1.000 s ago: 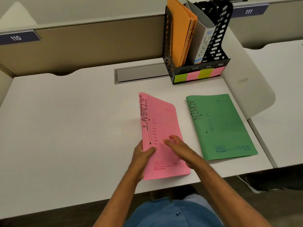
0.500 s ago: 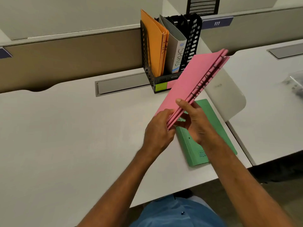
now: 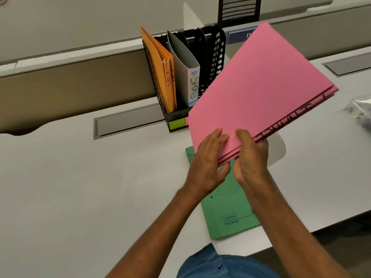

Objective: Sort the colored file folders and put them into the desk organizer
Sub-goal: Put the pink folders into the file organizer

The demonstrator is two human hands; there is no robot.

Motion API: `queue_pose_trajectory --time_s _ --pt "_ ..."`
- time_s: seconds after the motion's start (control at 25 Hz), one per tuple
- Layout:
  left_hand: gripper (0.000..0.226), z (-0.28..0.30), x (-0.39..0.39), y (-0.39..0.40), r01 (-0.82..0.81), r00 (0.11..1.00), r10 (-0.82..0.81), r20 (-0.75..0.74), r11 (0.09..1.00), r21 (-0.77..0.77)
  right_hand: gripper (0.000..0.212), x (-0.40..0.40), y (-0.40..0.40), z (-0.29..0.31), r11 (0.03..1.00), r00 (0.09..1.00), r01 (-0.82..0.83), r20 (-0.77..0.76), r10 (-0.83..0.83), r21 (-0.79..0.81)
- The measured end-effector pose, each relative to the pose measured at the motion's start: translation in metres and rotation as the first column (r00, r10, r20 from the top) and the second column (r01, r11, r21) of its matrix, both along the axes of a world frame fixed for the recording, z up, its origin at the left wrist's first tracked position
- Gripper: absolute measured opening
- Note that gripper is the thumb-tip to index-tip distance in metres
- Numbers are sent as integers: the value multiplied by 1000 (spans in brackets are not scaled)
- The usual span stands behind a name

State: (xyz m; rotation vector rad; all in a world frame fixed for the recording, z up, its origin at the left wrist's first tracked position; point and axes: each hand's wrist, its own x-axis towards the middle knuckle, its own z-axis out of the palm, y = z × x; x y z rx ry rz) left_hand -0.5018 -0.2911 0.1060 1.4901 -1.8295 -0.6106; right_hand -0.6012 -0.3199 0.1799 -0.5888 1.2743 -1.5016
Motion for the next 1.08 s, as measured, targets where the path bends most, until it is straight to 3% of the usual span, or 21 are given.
queue_pose_trajectory --time_s 0.08,0.16,0.2,0.32,0.4,0.48,0.68,0.8,1.08 --pt "68 8 4 -26 34 979 -1 -203 987 159 33 -6 -24 5 998 999 4 -45 -7 -58" --pt "55 7 18 -53 -6 886 147 -439 952 307 33 -11 -52 12 994 995 24 -94 -34 -110" --pt "47 4 28 -66 -108 839 267 -474 935 337 32 -13 -67 16 991 993 41 -103 -55 -128" --pt "34 -15 65 -106 -453 655 611 -446 789 416 31 -11 -119 26 979 990 32 -132 -59 -199" --pt "35 -31 85 -132 -546 531 732 -426 681 489 33 -2 -153 27 969 987 13 -150 -52 -249" --pt "40 -48 100 -158 -591 474 790 -388 612 525 32 10 -190 22 955 984 -5 -174 -48 -296" --pt "51 -80 125 -206 -603 424 831 -360 556 572 28 41 -263 -5 925 967 -74 -254 -26 -373" --pt "48 -106 135 -218 -551 439 809 -391 587 594 10 57 -286 -31 926 953 -111 -303 -4 -362" --pt "41 -112 149 -230 -504 498 761 -417 645 575 8 81 -307 -56 918 930 -180 -364 43 -353"
